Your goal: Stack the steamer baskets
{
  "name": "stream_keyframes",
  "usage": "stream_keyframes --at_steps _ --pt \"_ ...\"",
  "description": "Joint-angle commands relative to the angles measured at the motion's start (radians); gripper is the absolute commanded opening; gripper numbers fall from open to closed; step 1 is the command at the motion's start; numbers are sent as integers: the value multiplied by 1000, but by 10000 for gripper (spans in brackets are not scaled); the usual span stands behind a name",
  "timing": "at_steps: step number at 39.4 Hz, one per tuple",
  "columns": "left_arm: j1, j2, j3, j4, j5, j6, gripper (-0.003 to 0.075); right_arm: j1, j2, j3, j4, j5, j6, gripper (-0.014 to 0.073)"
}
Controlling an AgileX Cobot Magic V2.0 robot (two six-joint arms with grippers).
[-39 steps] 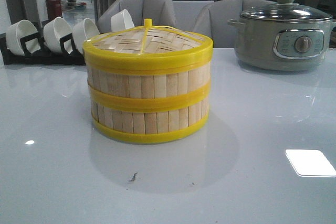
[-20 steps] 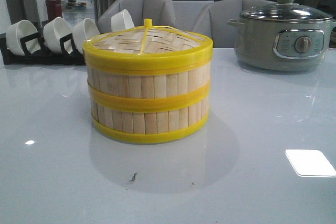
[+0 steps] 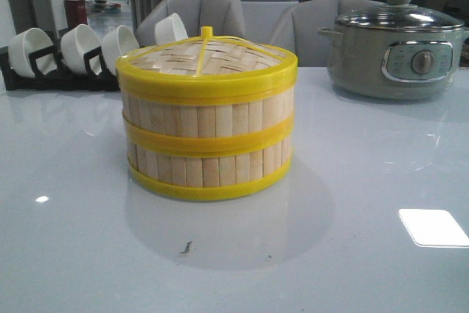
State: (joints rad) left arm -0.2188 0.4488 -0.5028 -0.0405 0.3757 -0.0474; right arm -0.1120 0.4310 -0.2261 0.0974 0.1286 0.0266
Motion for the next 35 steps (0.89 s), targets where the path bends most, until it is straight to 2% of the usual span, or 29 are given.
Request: stream_keyframes --at_steps 1,21,23,25,28,31,35 --pt "-3 4 -30 -3 -86 -7 87 -7 -5 -28 2 -95 -1 360" --pt "-3 4 -30 -3 -86 -7 87 -7 -144 -6 2 -91 -1 356" --pt "-3 4 -30 -3 -86 -7 87 -7 -144 -6 2 -92 -1 314" --pt "-3 4 -30 -3 -86 -7 87 -7 -144 -6 2 -92 -1 227" --pt "-3 4 -30 -3 -86 -7 87 -7 -146 -6 2 -91 -1 44" --pt "-3 4 -30 -3 -86 -7 87 -7 -150 -6 2 -93 -1 71" --pt "-3 4 -30 -3 -86 -7 87 -7 -150 -6 2 -91 -1 66"
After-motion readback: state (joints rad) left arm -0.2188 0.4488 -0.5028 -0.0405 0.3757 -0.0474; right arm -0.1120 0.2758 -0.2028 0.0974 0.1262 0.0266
